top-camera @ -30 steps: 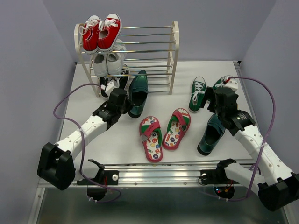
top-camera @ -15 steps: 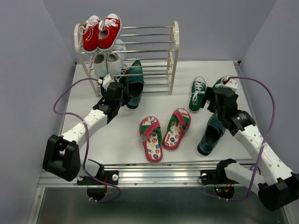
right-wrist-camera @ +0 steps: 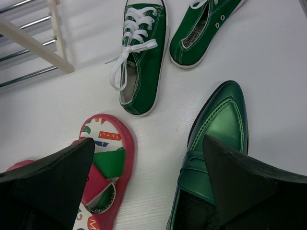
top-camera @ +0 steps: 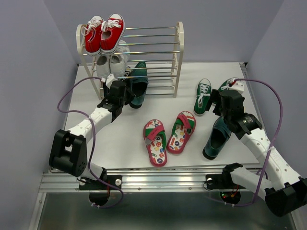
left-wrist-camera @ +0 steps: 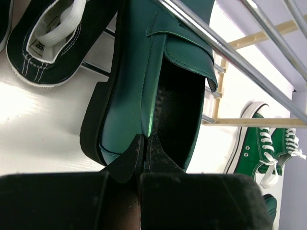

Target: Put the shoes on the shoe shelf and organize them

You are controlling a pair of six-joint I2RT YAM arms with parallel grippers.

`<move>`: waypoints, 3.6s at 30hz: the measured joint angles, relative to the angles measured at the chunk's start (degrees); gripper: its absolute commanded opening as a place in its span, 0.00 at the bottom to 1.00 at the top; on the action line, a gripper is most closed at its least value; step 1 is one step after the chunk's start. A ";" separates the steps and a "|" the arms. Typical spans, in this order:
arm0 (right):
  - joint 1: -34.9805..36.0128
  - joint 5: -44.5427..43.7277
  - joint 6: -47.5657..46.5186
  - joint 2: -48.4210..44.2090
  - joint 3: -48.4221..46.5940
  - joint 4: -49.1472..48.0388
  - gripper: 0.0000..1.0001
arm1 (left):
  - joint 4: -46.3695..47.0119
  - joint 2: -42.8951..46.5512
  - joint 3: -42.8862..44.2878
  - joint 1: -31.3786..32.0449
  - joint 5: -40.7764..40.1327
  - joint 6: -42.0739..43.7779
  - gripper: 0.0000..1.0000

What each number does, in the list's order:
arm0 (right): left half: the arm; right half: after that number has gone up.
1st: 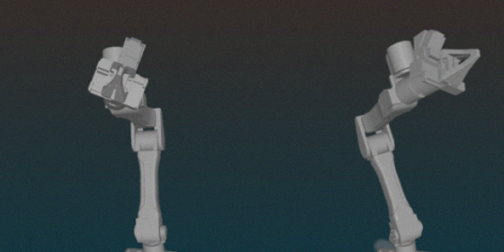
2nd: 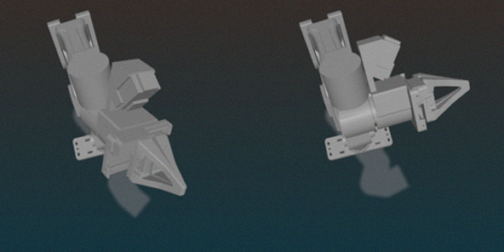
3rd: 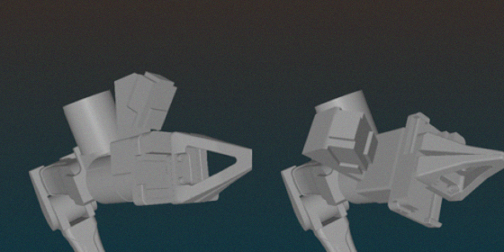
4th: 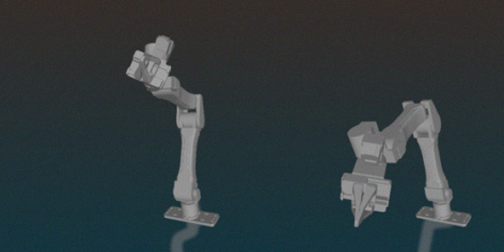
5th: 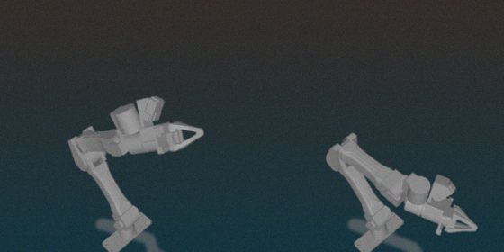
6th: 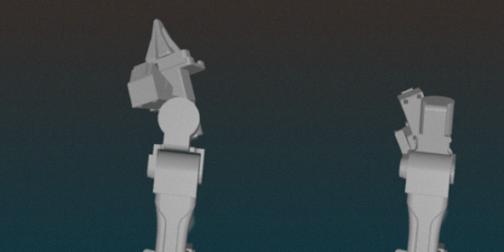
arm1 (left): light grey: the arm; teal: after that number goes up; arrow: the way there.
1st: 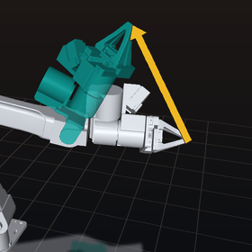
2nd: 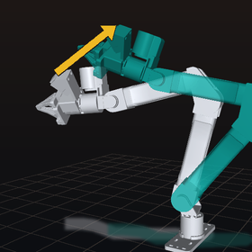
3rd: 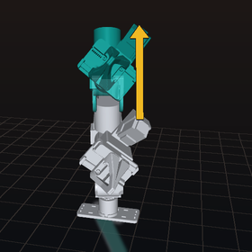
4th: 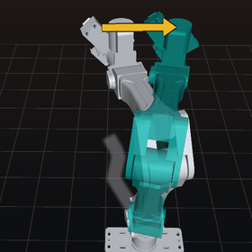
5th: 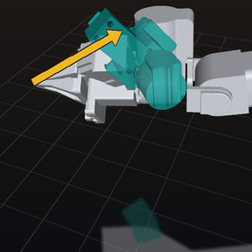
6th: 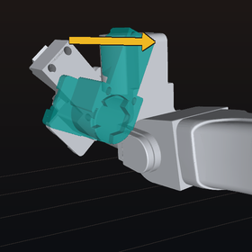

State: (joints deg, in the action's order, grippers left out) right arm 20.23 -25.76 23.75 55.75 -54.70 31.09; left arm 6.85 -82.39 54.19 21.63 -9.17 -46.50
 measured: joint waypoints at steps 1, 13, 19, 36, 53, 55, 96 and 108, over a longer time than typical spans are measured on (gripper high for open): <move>0.00 0.00 0.00 0.00 0.00 0.00 1.00 | 0.24 -0.11 0.07 -0.09 0.00 -0.02 0.00; 0.00 -0.24 0.00 0.00 0.00 0.00 1.00 | 3.54 -2.69 1.99 -0.50 0.13 -0.57 0.00; 0.00 -0.35 0.00 0.00 0.00 0.00 1.00 | 4.02 -4.87 2.21 -0.76 0.22 -1.03 0.00; 0.00 -0.42 0.00 -0.31 0.00 0.00 1.00 | 4.57 -9.77 4.33 -1.14 1.22 -2.71 0.00; 0.00 -0.37 0.00 -1.40 0.04 0.00 1.00 | 4.66 -10.45 6.32 -1.51 0.46 -5.53 0.41; 0.00 -0.33 0.02 -1.53 0.11 0.02 1.00 | 5.35 -10.45 7.02 -1.53 0.17 -5.68 0.42; 0.00 16.39 13.75 3.96 -1.86 31.10 1.00 | -0.96 8.04 -0.59 -1.86 5.03 3.26 0.99; 0.00 23.52 12.68 5.46 4.66 32.41 0.93 | -5.68 22.45 -10.47 -1.86 4.39 5.16 0.99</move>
State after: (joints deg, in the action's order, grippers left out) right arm 20.23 -2.24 36.42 61.21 -50.04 63.51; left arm 1.17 -59.94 43.72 19.77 -4.78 -41.34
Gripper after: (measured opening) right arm 0.993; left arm 0.986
